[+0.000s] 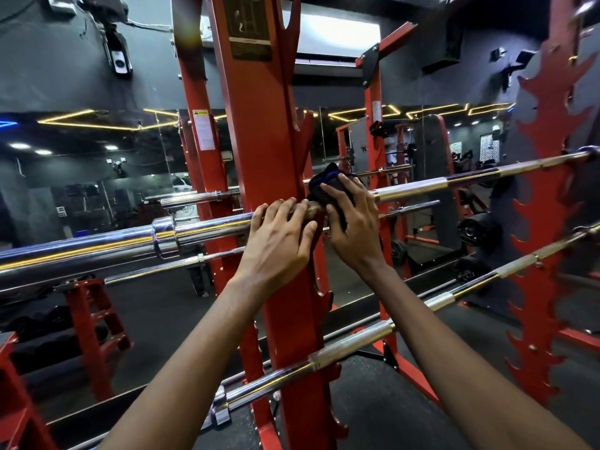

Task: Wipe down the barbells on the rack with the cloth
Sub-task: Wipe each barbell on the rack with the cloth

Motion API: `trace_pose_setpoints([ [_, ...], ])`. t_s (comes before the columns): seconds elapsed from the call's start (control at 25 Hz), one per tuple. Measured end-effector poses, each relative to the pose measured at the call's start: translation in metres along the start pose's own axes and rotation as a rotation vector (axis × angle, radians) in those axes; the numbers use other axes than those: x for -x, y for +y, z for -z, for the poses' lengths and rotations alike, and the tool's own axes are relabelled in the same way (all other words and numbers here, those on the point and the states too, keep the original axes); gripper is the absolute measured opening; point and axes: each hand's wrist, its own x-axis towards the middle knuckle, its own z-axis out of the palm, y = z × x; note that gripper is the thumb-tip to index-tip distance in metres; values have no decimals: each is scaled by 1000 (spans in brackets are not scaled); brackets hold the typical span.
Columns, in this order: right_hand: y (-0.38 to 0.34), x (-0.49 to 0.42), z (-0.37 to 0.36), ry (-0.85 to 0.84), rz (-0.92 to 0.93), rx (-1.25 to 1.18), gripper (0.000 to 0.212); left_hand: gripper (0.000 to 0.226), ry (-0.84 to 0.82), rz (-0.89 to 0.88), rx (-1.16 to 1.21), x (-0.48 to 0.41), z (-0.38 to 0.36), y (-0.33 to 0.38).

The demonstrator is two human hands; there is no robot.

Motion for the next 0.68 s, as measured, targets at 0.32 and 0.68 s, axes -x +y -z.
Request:
trace_pose_setpoints([
  [0.32,35,-10,-4,174,-73,-9,44,61,-1,-40,-113,-24,-17,19],
  [0.68,92,-23,4,272,-143,-115,42,58,20,-8,-359,-33,-35,35],
])
